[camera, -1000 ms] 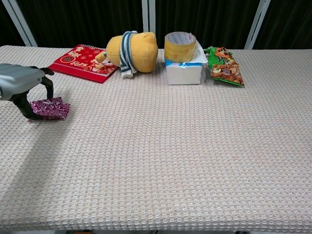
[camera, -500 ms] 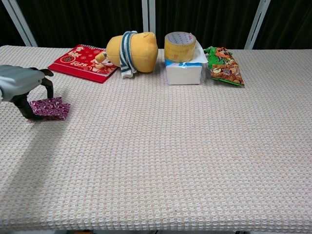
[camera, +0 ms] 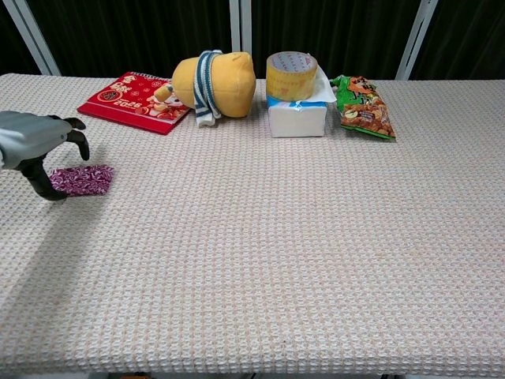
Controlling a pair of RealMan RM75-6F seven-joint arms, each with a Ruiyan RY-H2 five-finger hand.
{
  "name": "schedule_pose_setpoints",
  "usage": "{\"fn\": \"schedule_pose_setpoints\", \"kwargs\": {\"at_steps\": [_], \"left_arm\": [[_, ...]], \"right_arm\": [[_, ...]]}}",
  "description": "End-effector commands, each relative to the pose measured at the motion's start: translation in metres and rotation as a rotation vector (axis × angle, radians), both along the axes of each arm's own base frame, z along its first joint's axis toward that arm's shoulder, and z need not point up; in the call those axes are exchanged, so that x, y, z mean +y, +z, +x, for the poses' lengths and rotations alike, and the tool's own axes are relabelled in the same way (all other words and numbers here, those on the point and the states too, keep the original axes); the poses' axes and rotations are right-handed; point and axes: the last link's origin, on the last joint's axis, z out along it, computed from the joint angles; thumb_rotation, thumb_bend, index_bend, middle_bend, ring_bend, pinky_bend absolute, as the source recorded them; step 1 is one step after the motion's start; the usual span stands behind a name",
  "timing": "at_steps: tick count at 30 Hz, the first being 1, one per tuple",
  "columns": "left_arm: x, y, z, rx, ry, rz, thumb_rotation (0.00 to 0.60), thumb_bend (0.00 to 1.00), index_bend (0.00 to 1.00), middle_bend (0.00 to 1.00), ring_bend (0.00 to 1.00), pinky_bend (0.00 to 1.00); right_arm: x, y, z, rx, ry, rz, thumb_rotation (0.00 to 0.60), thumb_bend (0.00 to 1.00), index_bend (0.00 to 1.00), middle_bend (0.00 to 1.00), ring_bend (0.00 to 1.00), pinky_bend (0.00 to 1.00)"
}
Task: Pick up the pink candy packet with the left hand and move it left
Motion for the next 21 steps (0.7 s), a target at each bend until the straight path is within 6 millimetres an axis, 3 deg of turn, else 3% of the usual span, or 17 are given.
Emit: {"fn": "schedule_pose_setpoints", "kwargs": {"at_steps": [1, 6, 10, 14, 15, 17, 18, 19, 21], "left_arm": [[-0.002, 0.001, 0.001, -0.009, -0.002, 0.000, 0.600, 0.20, 0.25, 0.00, 0.00, 0.14], [-0.018, 0.019, 0.014, -0.066, -0.056, 0.026, 0.600, 0.20, 0.22, 0.00, 0.00, 0.14], [-0.040, 0.056, 0.022, -0.185, -0.152, 0.112, 0.600, 0.20, 0.20, 0.00, 0.00, 0.14], [-0.062, 0.096, 0.004, -0.306, -0.348, 0.214, 0.599, 0.20, 0.15, 0.00, 0.00, 0.14], [-0.069, 0.105, -0.006, -0.300, -0.381, 0.236, 0.577, 0.20, 0.15, 0.00, 0.00, 0.14], [-0.086, 0.122, -0.029, -0.286, -0.402, 0.269, 0.452, 0.19, 0.13, 0.00, 0.00, 0.14], [-0.094, 0.127, -0.038, -0.283, -0.400, 0.279, 0.336, 0.18, 0.13, 0.01, 0.00, 0.14], [-0.105, 0.134, -0.048, -0.279, -0.403, 0.283, 0.274, 0.18, 0.13, 0.01, 0.00, 0.14], [-0.121, 0.143, -0.062, -0.259, -0.413, 0.298, 0.224, 0.18, 0.12, 0.02, 0.00, 0.14]], "right_arm": [[0.000, 0.001, 0.000, 0.000, 0.001, -0.003, 0.599, 0.35, 0.00, 0.00, 0.00, 0.00], [0.001, 0.004, 0.001, 0.001, 0.007, -0.014, 0.600, 0.35, 0.00, 0.00, 0.00, 0.00], [0.002, 0.007, 0.002, -0.001, 0.012, -0.024, 0.599, 0.35, 0.00, 0.00, 0.00, 0.00], [0.004, 0.008, 0.001, -0.004, 0.018, -0.028, 0.600, 0.35, 0.00, 0.00, 0.00, 0.00], [0.004, 0.007, 0.000, -0.002, 0.020, -0.029, 0.600, 0.35, 0.00, 0.00, 0.00, 0.00], [0.006, 0.008, -0.001, 0.020, 0.025, -0.033, 0.600, 0.35, 0.00, 0.00, 0.00, 0.00], [0.007, 0.007, -0.003, 0.034, 0.023, -0.029, 0.600, 0.35, 0.00, 0.00, 0.00, 0.00], [0.009, 0.007, -0.005, 0.055, 0.010, -0.018, 0.599, 0.34, 0.00, 0.00, 0.00, 0.00], [0.011, 0.007, -0.007, 0.093, -0.010, -0.007, 0.599, 0.33, 0.00, 0.00, 0.00, 0.00]]}}
